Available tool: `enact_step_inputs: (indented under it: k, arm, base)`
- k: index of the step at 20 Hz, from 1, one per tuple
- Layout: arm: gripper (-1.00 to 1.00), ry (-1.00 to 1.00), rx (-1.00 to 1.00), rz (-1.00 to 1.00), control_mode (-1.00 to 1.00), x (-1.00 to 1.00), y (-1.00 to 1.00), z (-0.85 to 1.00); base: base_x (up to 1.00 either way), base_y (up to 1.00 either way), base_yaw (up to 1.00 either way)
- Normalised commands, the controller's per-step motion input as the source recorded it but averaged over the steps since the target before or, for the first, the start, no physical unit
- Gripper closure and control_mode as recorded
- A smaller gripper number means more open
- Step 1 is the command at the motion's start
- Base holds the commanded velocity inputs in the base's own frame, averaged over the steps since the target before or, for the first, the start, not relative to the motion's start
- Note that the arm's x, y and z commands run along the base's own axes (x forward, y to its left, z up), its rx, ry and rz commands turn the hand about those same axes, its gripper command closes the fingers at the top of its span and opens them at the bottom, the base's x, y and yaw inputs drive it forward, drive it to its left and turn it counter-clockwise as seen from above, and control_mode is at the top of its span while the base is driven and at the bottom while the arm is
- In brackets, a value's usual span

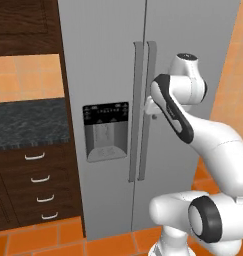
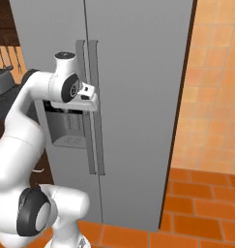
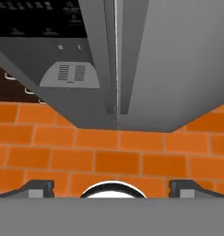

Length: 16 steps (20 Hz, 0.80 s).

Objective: Take the strawberry from the fridge and place it on top of the pancake, located on the dining counter.

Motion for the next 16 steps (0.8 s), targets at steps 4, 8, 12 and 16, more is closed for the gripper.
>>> enact_step_inputs:
  k: [4, 8, 12, 16]
  arm:
    - [-1.0, -0.13, 0.01, 0.05, -1.0, 0.93, -0.38, -0.29]
    - [-1.0, -0.06, 0.0, -0.01, -1.0, 1.0, -0.09, -0.15]
    - [-1.0, -0.2, 0.0, -0.08, -1.0, 0.81, 0.16, 0.0]
    - [-1.0, -0.21, 0.0, 0.0, -1.0, 0.69, 0.0, 0.0]
  base:
    - [0.0, 0.0, 0.0]
    - [0.0, 0.0, 0.0]
    - [0.0, 0.0, 0.0]
    - [0.0, 0.0, 0.0]
